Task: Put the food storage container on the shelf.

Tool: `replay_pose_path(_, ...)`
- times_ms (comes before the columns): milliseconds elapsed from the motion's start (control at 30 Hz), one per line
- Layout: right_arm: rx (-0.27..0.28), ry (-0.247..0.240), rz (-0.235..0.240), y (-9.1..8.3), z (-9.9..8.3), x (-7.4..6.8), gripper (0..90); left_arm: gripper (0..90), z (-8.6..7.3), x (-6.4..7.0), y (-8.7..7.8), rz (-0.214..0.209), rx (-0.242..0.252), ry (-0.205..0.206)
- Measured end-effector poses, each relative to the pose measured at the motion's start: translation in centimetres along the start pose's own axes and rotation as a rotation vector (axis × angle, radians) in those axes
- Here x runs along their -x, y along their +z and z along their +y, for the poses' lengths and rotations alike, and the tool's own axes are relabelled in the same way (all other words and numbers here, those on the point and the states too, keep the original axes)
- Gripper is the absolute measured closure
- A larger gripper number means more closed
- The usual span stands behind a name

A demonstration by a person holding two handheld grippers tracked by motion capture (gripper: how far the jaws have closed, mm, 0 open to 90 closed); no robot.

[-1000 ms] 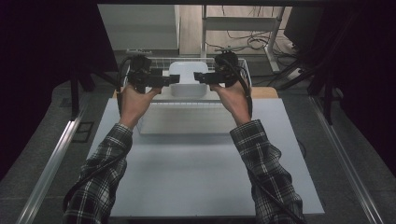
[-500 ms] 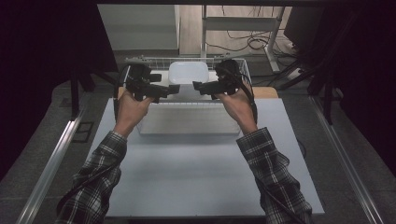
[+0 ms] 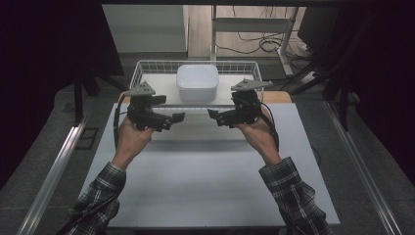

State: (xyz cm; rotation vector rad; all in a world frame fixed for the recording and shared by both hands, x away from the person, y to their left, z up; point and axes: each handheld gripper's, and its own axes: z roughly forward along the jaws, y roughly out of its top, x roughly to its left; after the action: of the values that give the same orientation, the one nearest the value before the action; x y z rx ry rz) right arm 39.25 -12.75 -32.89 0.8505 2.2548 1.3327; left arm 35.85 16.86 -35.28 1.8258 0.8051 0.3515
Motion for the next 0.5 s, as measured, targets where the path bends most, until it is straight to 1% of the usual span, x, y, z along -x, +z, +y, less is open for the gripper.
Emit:
replay_pose_path(133,0.002,-0.016,-0.002,-0.7,-1.5,-0.6,0.0,2.9,-1.8,0.6,-0.3,-0.006,-0.007,-0.007)
replay_pose_path(167,0.003,-0.016,0.0,-0.8,-1.8,-0.7,0.0,2.9,-1.8,0.6,-0.3,-0.006,-0.007,-0.007)
replay_pose_path(200,0.003,-0.019,0.001,-1.0,-2.3,-0.9,0.0,2.9,-2.9,0.9,-0.5,-0.004,-0.003,-0.015)
replay_pose_path(233,0.004,-0.019,0.004,-1.1,-2.7,-1.0,0.0,2.9,-3.4,1.0,-0.6,-0.004,-0.003,-0.018)
replay_pose_path(267,0.005,-0.02,0.004,-1.3,-3.1,-1.2,0.0,2.9,-3.4,1.0,-0.6,-0.004,-0.003,-0.018)
replay_pose_path(300,0.008,-0.02,0.006,-1.5,-3.6,-1.3,0.0,2.9,-4.3,1.1,-0.8,-0.003,0.004,-0.023)
replay_pose_path(333,0.008,-0.02,0.006,-1.5,-3.6,-1.3,0.0,2.9,-4.3,1.1,-0.8,-0.003,0.004,-0.023)
replay_pose_path(367,0.007,-0.019,0.009,-1.7,-4.4,-1.6,0.0,2.9,-5.2,1.4,-1.1,-0.006,0.012,-0.029)
replay_pose_path(400,0.007,-0.019,0.009,-1.7,-4.4,-1.6,0.0,2.9,-5.2,1.4,-1.1,-0.006,0.012,-0.029)
replay_pose_path(433,0.004,-0.022,0.009,-1.9,-5.2,-1.7,0.0,3.1,-6.1,1.7,-1.3,-0.005,0.014,-0.028)
replay_pose_path(467,0.004,-0.022,0.009,-1.9,-5.2,-1.7,0.0,3.3,-6.1,1.7,-1.3,-0.005,0.014,-0.028)
replay_pose_path(500,-0.005,-0.027,0.008,-2.1,-6.0,-1.8,0.0,3.3,-6.9,2.0,-1.5,0.0,0.013,-0.024)
